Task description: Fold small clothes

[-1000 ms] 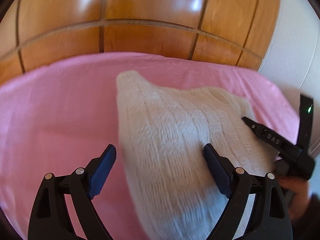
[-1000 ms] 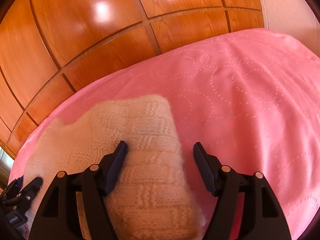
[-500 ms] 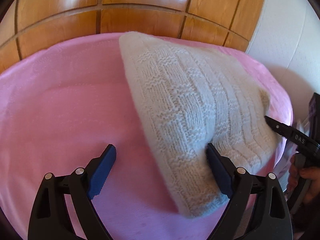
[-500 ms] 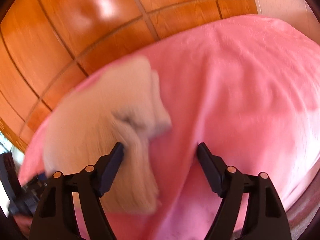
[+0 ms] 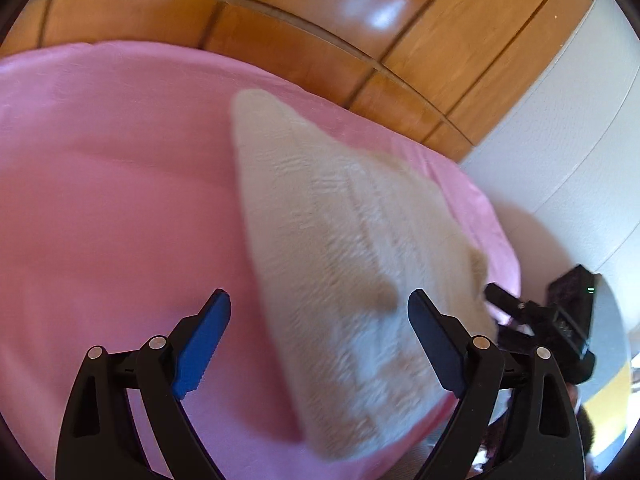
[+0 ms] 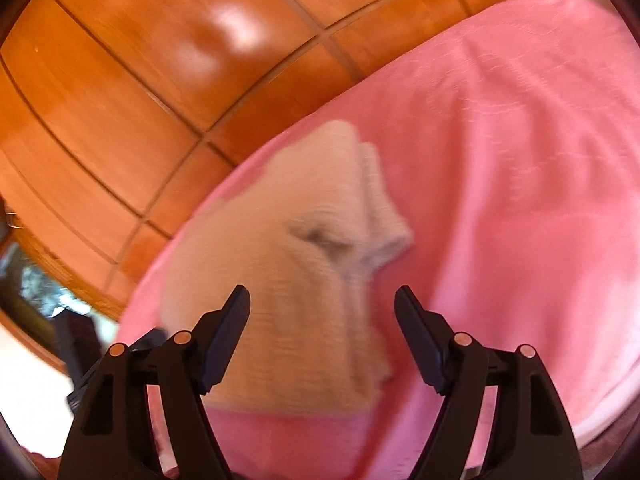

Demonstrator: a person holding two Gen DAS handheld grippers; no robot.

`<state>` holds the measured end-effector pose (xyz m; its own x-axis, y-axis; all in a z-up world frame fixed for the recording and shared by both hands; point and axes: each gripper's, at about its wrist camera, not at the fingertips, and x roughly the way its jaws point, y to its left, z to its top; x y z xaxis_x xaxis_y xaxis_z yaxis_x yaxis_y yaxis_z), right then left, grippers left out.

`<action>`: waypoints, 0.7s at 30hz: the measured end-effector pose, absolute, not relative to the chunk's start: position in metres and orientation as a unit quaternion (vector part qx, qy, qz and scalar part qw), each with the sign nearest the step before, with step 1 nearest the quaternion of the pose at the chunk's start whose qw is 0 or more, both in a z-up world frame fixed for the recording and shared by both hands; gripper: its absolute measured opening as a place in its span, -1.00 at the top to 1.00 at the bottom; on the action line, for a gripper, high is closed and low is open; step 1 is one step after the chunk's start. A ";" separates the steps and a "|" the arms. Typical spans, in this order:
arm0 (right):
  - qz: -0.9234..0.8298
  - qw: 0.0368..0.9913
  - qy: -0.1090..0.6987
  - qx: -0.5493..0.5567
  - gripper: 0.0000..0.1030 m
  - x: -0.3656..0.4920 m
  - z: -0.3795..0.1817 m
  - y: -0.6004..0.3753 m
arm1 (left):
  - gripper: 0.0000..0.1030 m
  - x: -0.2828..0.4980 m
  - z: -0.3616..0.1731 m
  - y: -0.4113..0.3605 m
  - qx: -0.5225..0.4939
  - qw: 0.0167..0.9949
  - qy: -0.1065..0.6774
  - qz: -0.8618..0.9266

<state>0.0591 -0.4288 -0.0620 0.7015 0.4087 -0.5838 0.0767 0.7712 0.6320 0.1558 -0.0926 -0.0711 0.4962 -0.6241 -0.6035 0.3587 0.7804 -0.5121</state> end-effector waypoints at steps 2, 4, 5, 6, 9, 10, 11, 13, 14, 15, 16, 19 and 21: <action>0.112 0.843 0.391 0.351 -0.45 0.068 -0.067 -0.430 | -0.73 0.168 -0.076 -0.102 -0.162 0.837 0.428 -0.300; 0.127 0.821 0.399 0.388 -0.48 0.075 -0.075 -0.433 | -0.73 0.179 -0.085 -0.110 -0.164 0.822 0.449 -0.308; 0.129 0.807 0.402 0.414 -0.48 0.079 -0.081 -0.437 | -0.76 0.182 -0.088 -0.112 -0.162 0.821 0.454 -0.305; 0.128 0.797 0.400 0.435 -0.48 0.082 -0.086 -0.441 | -0.76 0.183 -0.090 -0.114 -0.155 0.823 0.452 -0.306; 0.120 0.785 0.390 0.465 -0.46 0.090 -0.093 -0.452 | -0.77 0.176 -0.089 -0.119 -0.125 0.834 0.438 -0.311; 0.117 0.785 0.390 0.467 -0.46 0.093 -0.094 -0.454 | -0.77 0.176 -0.090 -0.119 -0.123 0.834 0.436 -0.314; 0.116 0.786 0.390 0.467 -0.46 0.095 -0.094 -0.455 | -0.77 0.175 -0.091 -0.119 -0.126 0.834 0.434 -0.316; 0.115 0.791 0.390 0.458 -0.47 0.099 -0.093 -0.453 | -0.77 0.175 -0.092 -0.116 -0.135 0.833 0.432 -0.318; 0.114 0.795 0.392 0.449 -0.47 0.102 -0.092 -0.452 | -0.77 0.174 -0.092 -0.114 -0.136 0.834 0.430 -0.319; 0.112 0.798 0.394 0.442 -0.49 0.106 -0.091 -0.450 | -0.77 0.171 -0.093 -0.115 -0.135 0.836 0.426 -0.318; 0.111 0.801 0.393 0.437 -0.53 0.109 -0.090 -0.448 | -0.78 0.169 -0.093 -0.116 -0.131 0.838 0.423 -0.319; 0.105 0.810 0.392 0.423 -0.58 0.118 -0.088 -0.442 | -0.80 0.165 -0.093 -0.119 -0.109 0.845 0.416 -0.319; 0.101 0.818 0.388 0.412 -0.61 0.124 -0.089 -0.440 | -0.82 0.165 -0.093 -0.122 -0.098 0.846 0.415 -0.321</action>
<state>0.1239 -0.4398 -0.0888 0.6790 0.4849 -0.5512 0.1540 0.6401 0.7527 0.1649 -0.1223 -0.0933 0.4505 -0.6235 -0.6390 0.4611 0.7754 -0.4315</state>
